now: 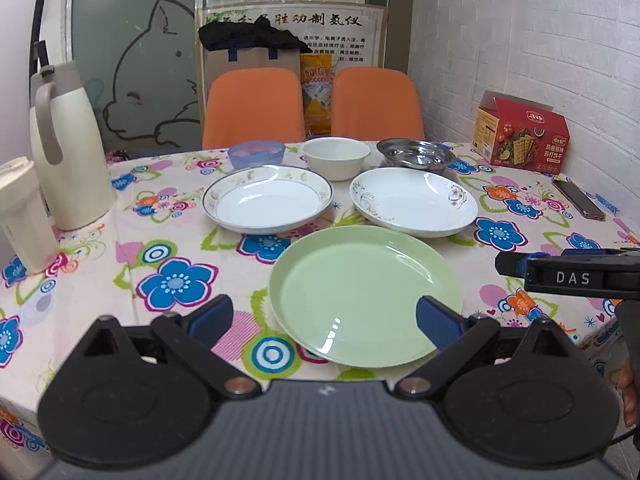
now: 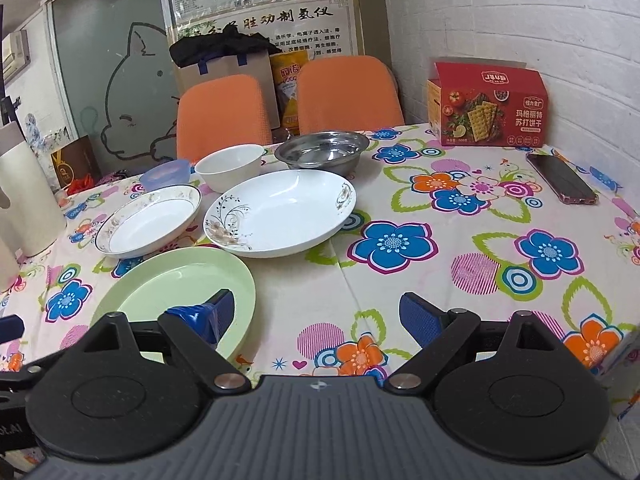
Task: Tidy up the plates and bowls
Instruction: 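Move the right gripper to the light green plate rim and grasp it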
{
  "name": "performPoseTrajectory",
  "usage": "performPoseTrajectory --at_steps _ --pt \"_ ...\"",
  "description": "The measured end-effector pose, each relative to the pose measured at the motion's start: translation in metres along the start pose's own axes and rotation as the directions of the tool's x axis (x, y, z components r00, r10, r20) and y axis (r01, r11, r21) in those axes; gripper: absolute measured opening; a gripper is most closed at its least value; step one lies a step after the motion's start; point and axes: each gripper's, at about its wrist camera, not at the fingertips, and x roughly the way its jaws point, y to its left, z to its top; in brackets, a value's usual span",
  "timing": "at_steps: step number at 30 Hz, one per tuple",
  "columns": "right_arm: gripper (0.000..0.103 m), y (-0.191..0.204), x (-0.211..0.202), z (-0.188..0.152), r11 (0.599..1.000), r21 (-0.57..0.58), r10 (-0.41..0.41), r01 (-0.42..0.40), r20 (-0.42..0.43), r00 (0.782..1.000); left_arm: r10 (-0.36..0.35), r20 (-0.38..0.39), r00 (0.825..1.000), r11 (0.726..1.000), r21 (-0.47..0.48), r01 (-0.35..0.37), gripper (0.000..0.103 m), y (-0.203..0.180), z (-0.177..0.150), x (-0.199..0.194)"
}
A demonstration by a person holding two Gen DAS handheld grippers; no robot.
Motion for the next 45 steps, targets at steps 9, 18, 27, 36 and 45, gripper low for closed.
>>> performPoseTrajectory --at_steps 9,18,27,36,45 --pt "0.077 0.023 0.051 0.001 0.988 -0.117 0.088 -0.104 -0.134 0.987 -0.007 -0.08 0.997 0.998 -0.065 0.001 0.097 0.037 0.014 0.053" --pt "0.077 0.046 0.087 -0.004 0.972 -0.2 0.087 -0.125 -0.186 0.979 -0.02 -0.186 0.982 0.997 -0.083 0.005 0.094 0.045 0.014 0.112" --pt "0.079 0.048 0.089 -0.016 0.962 -0.207 0.161 -0.18 -0.105 0.981 -0.037 -0.202 0.979 0.999 -0.021 0.034 0.076 0.038 0.015 0.129" --pt "0.079 0.052 0.091 -0.014 0.955 -0.218 0.181 -0.199 -0.096 0.979 -0.045 -0.198 0.979 0.999 -0.007 0.045 0.076 0.034 0.017 0.132" --pt "0.071 0.056 0.081 -0.021 0.923 -0.266 0.253 -0.278 -0.124 0.959 -0.067 -0.184 0.981 0.997 0.013 0.07 0.06 0.027 0.017 0.131"
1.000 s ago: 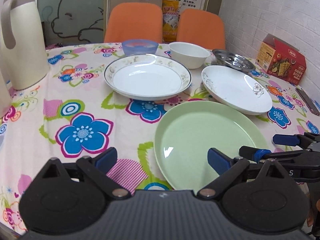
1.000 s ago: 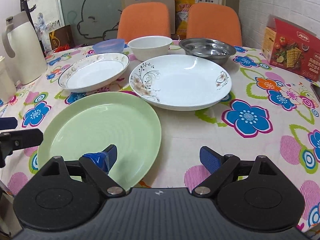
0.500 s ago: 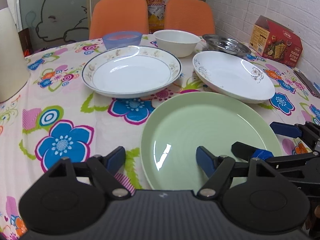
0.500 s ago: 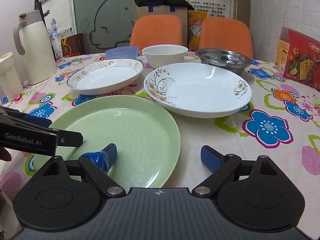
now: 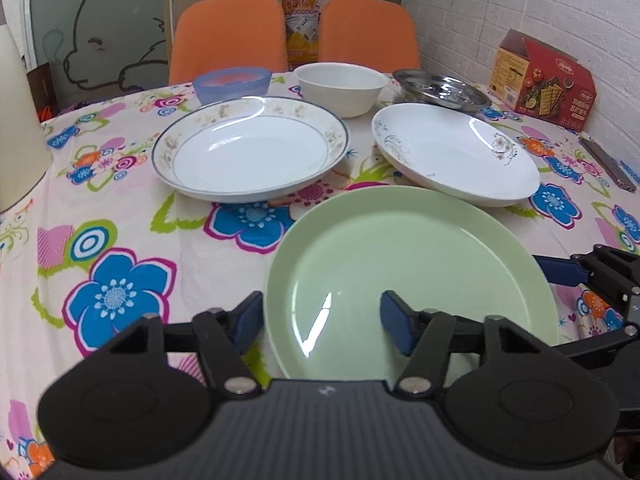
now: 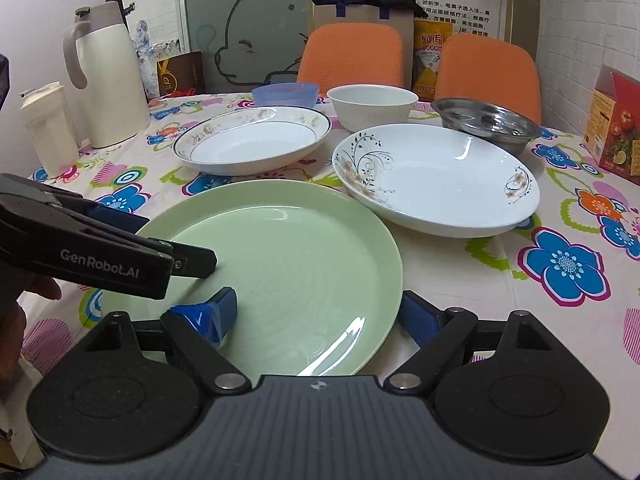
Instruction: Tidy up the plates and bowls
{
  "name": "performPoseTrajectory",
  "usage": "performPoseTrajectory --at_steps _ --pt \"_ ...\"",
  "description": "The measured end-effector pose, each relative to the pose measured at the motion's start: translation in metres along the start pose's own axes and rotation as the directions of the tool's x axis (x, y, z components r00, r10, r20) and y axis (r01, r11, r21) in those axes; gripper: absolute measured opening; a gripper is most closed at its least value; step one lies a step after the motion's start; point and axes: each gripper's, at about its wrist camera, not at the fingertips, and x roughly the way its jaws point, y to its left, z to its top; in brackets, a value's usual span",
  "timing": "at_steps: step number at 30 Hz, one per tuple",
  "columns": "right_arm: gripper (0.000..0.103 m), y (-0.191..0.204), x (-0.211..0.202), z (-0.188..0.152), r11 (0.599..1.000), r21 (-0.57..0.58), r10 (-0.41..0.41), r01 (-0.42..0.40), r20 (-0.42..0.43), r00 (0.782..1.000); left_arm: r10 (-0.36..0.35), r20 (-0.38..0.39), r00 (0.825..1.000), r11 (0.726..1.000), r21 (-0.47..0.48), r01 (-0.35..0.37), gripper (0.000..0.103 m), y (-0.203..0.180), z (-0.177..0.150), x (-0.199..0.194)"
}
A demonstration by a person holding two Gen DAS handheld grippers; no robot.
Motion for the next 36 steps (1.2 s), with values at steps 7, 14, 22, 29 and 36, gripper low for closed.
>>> performPoseTrajectory --at_steps 7,14,22,29,36 --pt "0.068 0.003 0.0 -0.003 1.0 0.023 -0.019 0.018 0.035 0.999 0.026 -0.005 1.0 0.997 -0.076 -0.027 0.031 0.01 0.003 -0.012" --pt "0.068 0.04 -0.015 0.009 1.0 0.001 0.015 -0.015 0.107 0.994 0.125 0.011 0.992 0.984 -0.13 -0.122 0.031 0.049 -0.006 -0.053" --pt "0.068 0.075 0.004 0.02 0.993 -0.037 0.114 -0.111 0.094 0.989 0.139 -0.024 0.99 0.974 -0.179 -0.141 0.031 0.078 -0.018 -0.048" --pt "0.068 0.064 0.018 0.016 0.998 -0.008 0.062 -0.062 0.043 0.997 0.13 -0.023 0.991 0.978 -0.163 -0.132 0.032 0.07 -0.015 -0.025" --pt "0.07 0.056 0.02 0.02 0.994 -0.041 0.099 -0.098 0.019 0.995 0.067 0.037 0.997 0.974 -0.221 -0.057 0.076 0.097 -0.001 -0.038"
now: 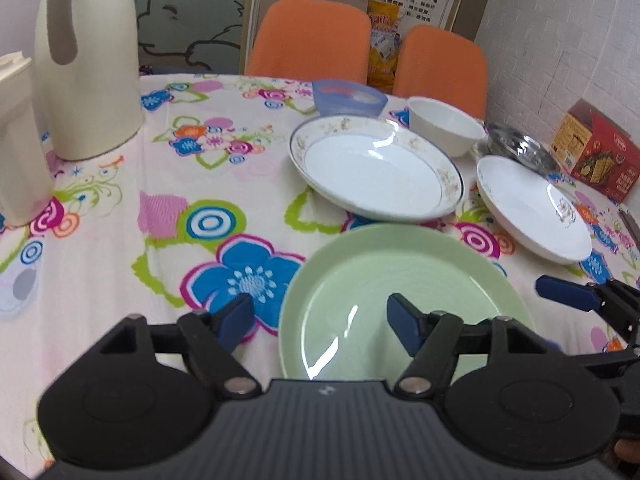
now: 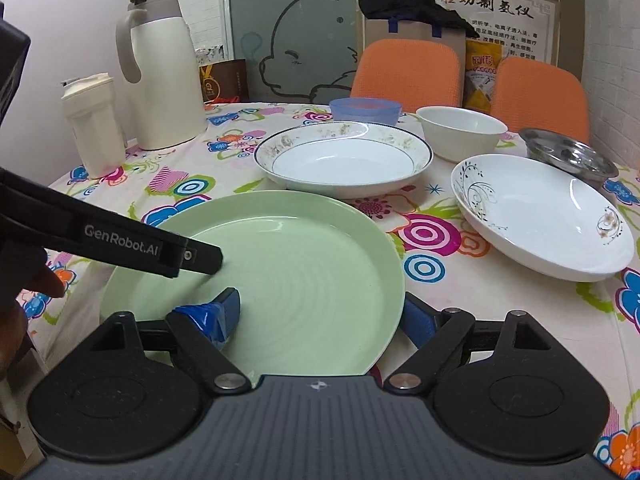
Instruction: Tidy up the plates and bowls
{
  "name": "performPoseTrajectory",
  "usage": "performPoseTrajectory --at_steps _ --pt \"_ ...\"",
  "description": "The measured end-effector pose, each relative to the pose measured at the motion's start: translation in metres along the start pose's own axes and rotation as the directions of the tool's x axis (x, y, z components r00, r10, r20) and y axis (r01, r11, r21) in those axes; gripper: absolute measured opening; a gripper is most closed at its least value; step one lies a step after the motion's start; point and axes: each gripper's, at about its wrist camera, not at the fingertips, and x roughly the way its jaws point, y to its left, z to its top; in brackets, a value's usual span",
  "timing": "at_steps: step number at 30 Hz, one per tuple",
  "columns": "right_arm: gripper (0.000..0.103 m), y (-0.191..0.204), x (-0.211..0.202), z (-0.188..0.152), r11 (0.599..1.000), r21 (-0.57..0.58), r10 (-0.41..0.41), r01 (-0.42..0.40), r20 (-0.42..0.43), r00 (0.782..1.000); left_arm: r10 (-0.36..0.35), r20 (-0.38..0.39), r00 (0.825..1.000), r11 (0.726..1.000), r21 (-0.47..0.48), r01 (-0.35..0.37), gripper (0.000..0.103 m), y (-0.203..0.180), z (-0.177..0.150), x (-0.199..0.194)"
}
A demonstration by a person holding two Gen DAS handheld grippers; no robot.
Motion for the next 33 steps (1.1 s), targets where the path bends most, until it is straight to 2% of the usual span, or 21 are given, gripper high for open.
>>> performPoseTrajectory --at_steps 1,4,8,10,14,19,23,28,33 --pt "0.07 -0.005 -0.007 0.004 1.0 0.005 -0.012 0.011 0.022 1.0 0.0 0.017 1.0 1.0 -0.011 0.0 0.082 0.004 0.009 -0.001" --pt "0.071 -0.021 -0.021 0.03 0.999 -0.021 -0.042 0.044 0.105 0.994 0.001 0.056 0.998 1.0 -0.021 0.0 0.082 0.017 0.042 0.006" --pt "0.071 -0.036 0.002 0.08 0.995 -0.083 -0.038 0.05 0.136 0.99 -0.001 0.06 0.998 1.0 0.004 0.001 0.082 0.031 0.083 0.035" --pt "0.072 -0.042 0.026 0.098 0.993 -0.104 -0.042 0.054 0.108 0.993 -0.015 0.025 1.0 1.0 0.006 0.015 0.082 0.038 0.1 0.057" --pt "0.072 -0.052 0.079 0.115 0.991 -0.124 -0.043 0.042 -0.005 0.999 -0.043 -0.043 0.998 0.999 0.008 0.044 0.082 0.044 0.122 0.098" --pt "0.072 -0.062 0.123 0.123 0.992 -0.125 -0.035 0.024 -0.09 0.995 -0.049 -0.1 0.994 0.999 0.001 0.05 0.082 0.045 0.129 0.136" --pt "0.072 -0.064 0.139 0.123 0.996 -0.09 -0.018 0.006 -0.131 0.991 -0.057 -0.106 0.993 0.998 0.012 0.059 0.081 0.042 0.125 0.148" --pt "0.072 -0.069 0.142 0.118 1.0 -0.005 0.025 -0.026 -0.139 0.99 -0.028 -0.091 0.995 0.998 0.059 0.034 0.08 0.036 0.122 0.149" --pt "0.073 -0.065 0.134 0.113 0.999 0.036 0.012 -0.008 -0.124 0.992 -0.008 -0.08 0.997 0.996 0.083 0.014 0.078 0.034 0.116 0.145"
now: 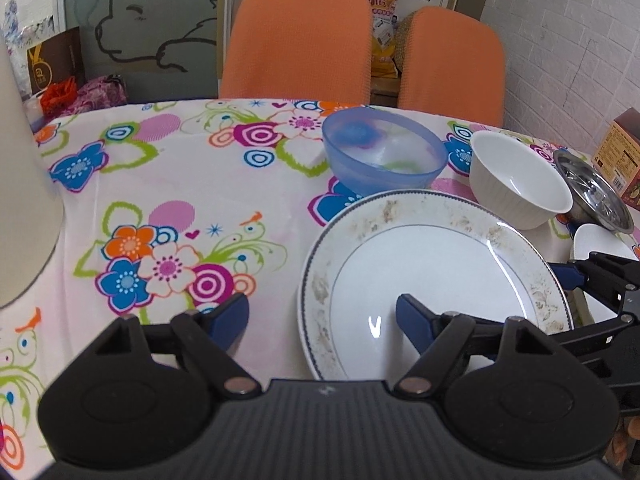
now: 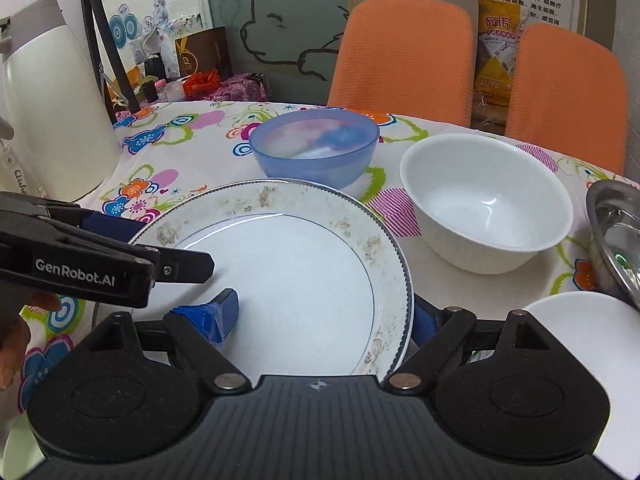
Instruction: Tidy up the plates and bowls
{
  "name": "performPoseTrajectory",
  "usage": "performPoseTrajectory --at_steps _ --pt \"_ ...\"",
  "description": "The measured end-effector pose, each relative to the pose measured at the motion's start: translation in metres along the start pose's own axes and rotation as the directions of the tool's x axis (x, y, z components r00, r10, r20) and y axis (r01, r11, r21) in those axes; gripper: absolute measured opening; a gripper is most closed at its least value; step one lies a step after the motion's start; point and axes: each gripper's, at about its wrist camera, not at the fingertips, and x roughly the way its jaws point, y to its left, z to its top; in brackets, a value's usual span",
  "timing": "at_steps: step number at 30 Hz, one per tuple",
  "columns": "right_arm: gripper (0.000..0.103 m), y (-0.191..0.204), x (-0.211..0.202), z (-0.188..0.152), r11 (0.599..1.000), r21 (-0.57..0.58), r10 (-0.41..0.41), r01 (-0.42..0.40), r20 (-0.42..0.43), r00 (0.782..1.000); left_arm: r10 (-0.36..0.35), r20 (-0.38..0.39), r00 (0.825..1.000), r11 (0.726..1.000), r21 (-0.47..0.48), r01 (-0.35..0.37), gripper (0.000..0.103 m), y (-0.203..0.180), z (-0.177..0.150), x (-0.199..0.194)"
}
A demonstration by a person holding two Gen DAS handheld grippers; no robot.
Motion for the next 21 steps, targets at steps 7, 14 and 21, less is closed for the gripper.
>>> performPoseTrajectory --at_steps 7,14,21 --pt "0.075 0.008 0.004 0.003 0.999 0.022 0.023 -0.024 0.01 1.0 -0.013 -0.012 1.0 0.999 -0.031 0.013 0.075 0.012 0.0 -0.007" --pt "0.074 0.014 -0.004 -0.009 0.999 -0.041 -0.01 0.011 0.018 1.0 0.01 0.001 1.0 1.0 0.005 -0.01 0.071 0.002 -0.008 -0.007" --pt "0.074 0.007 -0.005 -0.009 0.996 -0.079 0.044 -0.042 0.017 0.999 0.039 0.012 0.999 0.999 0.009 -0.039 0.043 -0.005 -0.009 -0.011"
